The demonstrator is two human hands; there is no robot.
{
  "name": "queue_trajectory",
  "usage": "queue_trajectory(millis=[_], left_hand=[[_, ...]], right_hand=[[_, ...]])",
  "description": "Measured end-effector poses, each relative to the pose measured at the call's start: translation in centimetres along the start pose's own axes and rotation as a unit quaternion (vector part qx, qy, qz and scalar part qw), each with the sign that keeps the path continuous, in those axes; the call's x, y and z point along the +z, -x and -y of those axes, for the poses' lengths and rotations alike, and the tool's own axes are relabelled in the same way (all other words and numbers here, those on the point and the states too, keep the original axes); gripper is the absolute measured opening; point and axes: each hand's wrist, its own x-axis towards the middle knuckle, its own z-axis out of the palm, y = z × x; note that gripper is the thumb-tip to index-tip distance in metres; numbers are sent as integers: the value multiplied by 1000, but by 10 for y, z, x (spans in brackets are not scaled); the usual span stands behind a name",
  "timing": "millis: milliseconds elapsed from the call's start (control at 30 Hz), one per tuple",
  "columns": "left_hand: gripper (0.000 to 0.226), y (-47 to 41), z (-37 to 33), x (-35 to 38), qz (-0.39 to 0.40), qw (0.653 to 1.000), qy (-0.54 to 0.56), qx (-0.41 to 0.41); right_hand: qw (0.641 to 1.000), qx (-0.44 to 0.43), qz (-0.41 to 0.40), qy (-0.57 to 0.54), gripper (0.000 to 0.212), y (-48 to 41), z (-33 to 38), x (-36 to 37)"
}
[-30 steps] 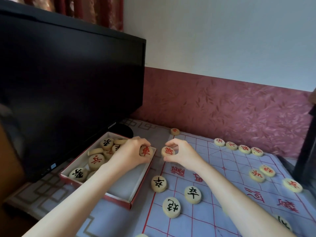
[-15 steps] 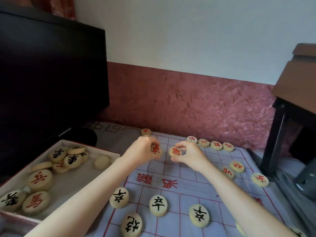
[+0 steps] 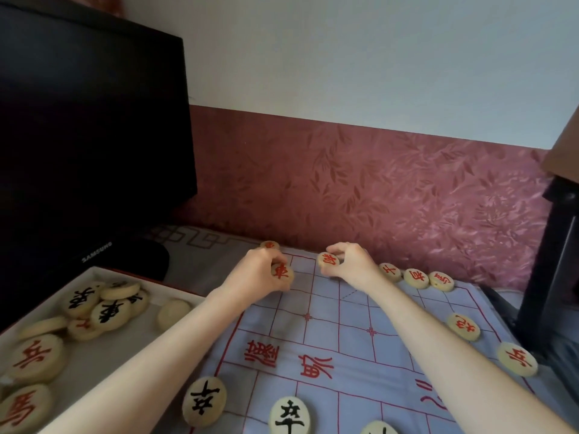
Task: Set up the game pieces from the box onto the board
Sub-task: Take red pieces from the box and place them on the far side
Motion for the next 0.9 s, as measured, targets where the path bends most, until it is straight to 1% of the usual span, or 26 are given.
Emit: queue_trajectory(millis=[133, 300, 400, 567, 700, 900], left_hand=[[52, -4, 5, -2, 2, 1000, -2, -4], [53, -6, 8, -3, 2, 1000, -1, -2], [53, -6, 9, -2, 9, 1000, 5, -6], [52, -4, 11, -1, 9, 1000, 10, -5], [51, -3, 10, -2, 10, 1000, 10, 0], [51, -7, -4, -4, 3, 999, 21, 25]], right_hand=[[1000, -4, 2, 7, 51, -25, 3, 9], [999, 13, -16, 35, 52, -42, -2, 21], [999, 17, -21, 26, 53, -46, -5, 25], [998, 1, -36, 42, 51, -45, -6, 29], [997, -17, -44, 63, 55, -38, -6, 28], [996, -30, -71, 44, 45, -15, -17, 4]])
